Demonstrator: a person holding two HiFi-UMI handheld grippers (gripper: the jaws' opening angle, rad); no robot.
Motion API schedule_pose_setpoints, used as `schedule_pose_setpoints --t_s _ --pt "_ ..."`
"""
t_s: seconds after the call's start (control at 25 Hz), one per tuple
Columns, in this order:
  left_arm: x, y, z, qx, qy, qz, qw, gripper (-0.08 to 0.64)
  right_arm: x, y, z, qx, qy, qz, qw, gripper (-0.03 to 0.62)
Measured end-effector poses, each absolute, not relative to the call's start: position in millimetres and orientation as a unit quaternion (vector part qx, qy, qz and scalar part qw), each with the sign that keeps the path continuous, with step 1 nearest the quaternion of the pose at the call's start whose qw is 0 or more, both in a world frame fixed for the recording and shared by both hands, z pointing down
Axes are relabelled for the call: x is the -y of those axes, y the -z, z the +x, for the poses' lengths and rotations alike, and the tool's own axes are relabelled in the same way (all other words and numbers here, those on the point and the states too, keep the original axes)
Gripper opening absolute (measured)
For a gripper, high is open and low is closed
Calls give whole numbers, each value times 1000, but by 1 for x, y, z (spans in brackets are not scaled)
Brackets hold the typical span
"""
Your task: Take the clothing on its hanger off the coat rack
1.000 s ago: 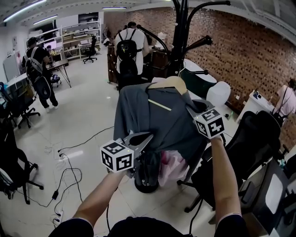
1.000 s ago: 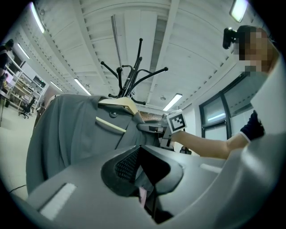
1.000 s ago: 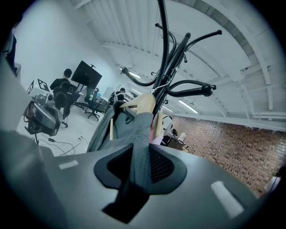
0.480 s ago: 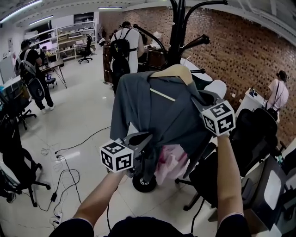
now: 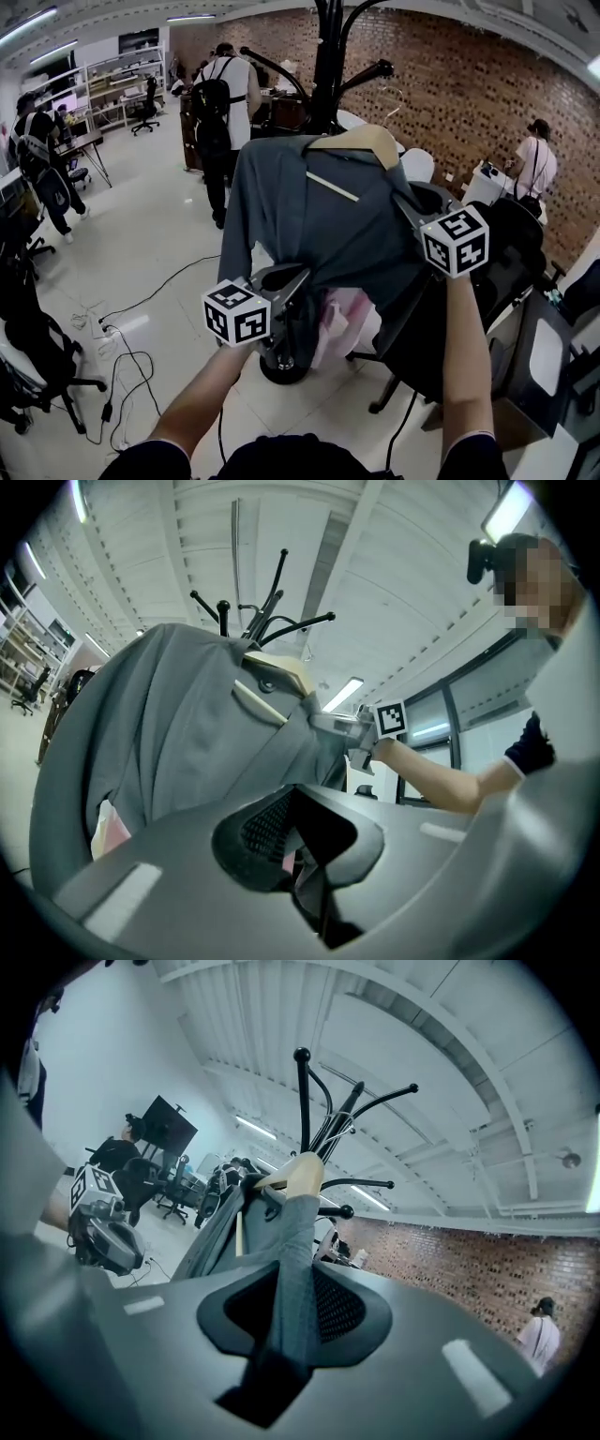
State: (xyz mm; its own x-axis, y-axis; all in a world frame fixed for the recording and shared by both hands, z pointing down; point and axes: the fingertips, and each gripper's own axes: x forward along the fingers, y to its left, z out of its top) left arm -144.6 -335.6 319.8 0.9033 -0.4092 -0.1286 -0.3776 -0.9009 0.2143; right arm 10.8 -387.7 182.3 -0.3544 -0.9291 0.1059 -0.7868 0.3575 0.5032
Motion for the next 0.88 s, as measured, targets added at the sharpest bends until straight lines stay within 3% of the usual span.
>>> schedule_pose_setpoints --t_s 0.48,0.88 --pt "295 -323 -109 124 79 984 105 12 293 -188 40 771 186 577 193 89" --pt "238 -313 -39 69 60 990 107 12 207 -185 107 737 179 621 198 89"
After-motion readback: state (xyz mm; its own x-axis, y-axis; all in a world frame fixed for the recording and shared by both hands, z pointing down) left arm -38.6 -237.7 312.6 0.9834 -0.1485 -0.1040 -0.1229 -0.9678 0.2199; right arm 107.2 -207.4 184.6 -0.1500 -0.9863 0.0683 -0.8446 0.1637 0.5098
